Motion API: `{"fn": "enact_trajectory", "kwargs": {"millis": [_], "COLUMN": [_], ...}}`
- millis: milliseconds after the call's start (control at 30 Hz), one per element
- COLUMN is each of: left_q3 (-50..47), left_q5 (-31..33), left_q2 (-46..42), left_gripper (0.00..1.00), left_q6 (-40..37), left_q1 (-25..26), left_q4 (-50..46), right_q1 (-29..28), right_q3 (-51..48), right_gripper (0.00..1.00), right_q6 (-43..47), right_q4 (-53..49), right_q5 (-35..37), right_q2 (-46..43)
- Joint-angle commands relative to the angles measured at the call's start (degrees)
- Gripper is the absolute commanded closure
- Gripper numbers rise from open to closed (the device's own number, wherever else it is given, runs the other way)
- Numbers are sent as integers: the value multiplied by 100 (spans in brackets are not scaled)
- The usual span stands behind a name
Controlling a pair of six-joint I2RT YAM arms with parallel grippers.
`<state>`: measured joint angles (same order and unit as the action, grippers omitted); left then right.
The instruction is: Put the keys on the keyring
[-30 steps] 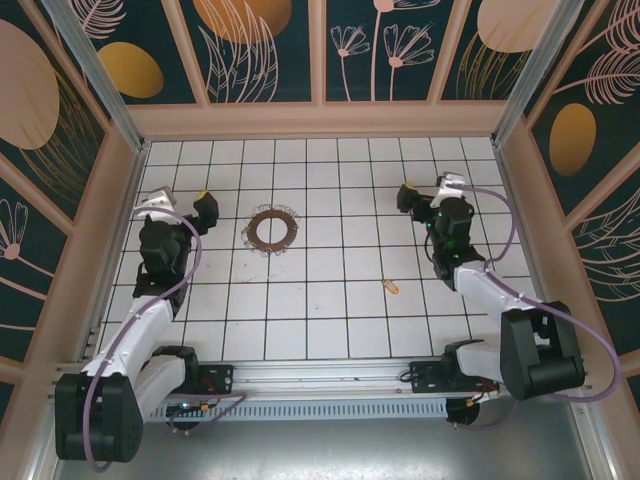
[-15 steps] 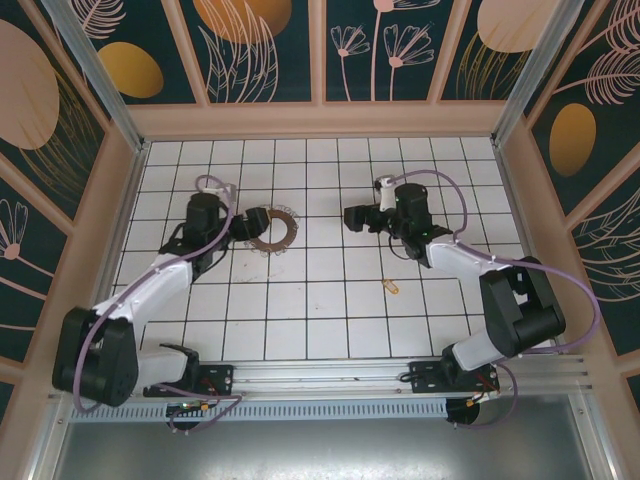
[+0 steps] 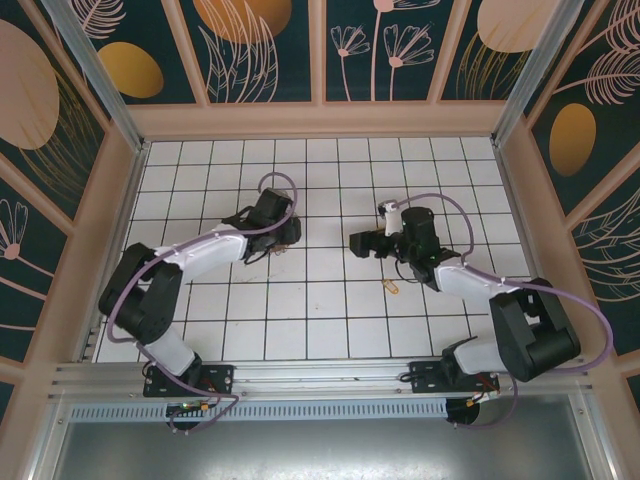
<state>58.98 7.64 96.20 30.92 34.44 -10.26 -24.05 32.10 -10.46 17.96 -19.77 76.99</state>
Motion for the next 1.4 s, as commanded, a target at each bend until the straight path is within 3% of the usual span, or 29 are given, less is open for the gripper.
{"fn": "enact_trajectory", "kwargs": {"millis": [0,400,567,800,1000,1367], "left_q3": [420,1672,1650,1556,1734,1700], "left_q5": [491,802,839,424,362,174], "left_q2": [356,1563,1612,1787,2053,2080], "left_gripper": [53,60,61,63,73,79], "left_q6": [148,18,91,102,46,11], "left_q1": [198,238,164,-155,-175,-174], "left_q4": [-448,-915,-858,-497,-506,-379], "right_q1": [-16,193,291,314,341,358], "right_q3": [-183,-475,-564,-559,-608,-686], "right_gripper": [6,5,5,5,5,5], "right_q6": [50,80,44,-9,9,-2], "right_q4": [336,689,778,845,859,981], "right_q5": [105,-27,-31,-88,-18,-14], "right_q2": [-282,-469,-593,-568,-650,-717]}}
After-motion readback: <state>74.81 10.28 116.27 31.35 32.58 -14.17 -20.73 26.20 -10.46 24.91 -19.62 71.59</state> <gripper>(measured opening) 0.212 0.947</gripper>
